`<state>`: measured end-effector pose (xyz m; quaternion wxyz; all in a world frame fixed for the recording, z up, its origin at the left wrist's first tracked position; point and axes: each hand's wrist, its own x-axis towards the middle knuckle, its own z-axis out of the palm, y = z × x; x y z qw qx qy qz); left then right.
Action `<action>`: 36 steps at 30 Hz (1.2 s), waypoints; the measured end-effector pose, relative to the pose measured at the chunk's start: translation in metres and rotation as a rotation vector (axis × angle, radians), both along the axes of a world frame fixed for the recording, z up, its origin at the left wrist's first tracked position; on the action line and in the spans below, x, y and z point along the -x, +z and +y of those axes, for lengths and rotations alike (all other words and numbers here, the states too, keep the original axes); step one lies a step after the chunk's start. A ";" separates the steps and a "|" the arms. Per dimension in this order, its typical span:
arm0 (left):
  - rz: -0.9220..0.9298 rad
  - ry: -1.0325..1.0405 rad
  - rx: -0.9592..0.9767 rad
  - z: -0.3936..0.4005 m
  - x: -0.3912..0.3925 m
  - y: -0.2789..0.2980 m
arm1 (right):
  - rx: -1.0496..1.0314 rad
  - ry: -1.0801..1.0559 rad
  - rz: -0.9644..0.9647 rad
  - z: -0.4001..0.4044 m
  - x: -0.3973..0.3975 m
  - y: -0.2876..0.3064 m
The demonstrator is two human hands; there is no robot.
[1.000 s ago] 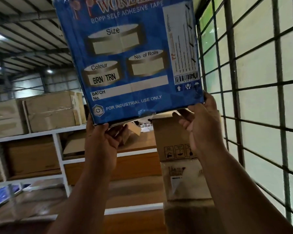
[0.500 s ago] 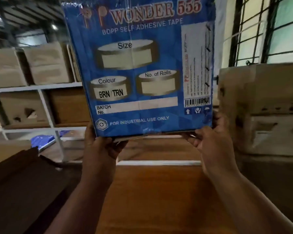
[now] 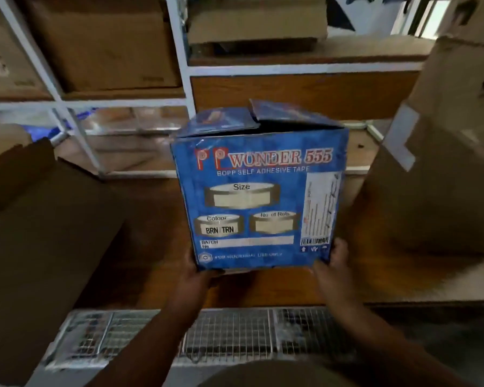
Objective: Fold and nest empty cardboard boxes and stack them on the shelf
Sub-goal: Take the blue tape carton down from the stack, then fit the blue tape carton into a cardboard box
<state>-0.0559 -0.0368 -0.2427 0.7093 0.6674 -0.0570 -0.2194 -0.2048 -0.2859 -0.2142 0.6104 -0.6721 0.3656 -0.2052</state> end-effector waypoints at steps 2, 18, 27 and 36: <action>-0.026 -0.064 -0.099 0.013 0.004 -0.019 | 0.011 0.022 0.094 0.006 0.004 -0.017; -0.182 -0.141 -0.145 0.034 -0.014 0.003 | -0.029 0.010 -0.089 0.026 0.017 0.019; -0.604 -0.078 0.000 0.036 -0.027 0.113 | 0.666 0.027 -0.301 0.008 -0.001 0.104; -0.838 -0.043 -0.174 0.013 -0.028 0.121 | 1.195 0.346 0.271 0.040 -0.052 0.152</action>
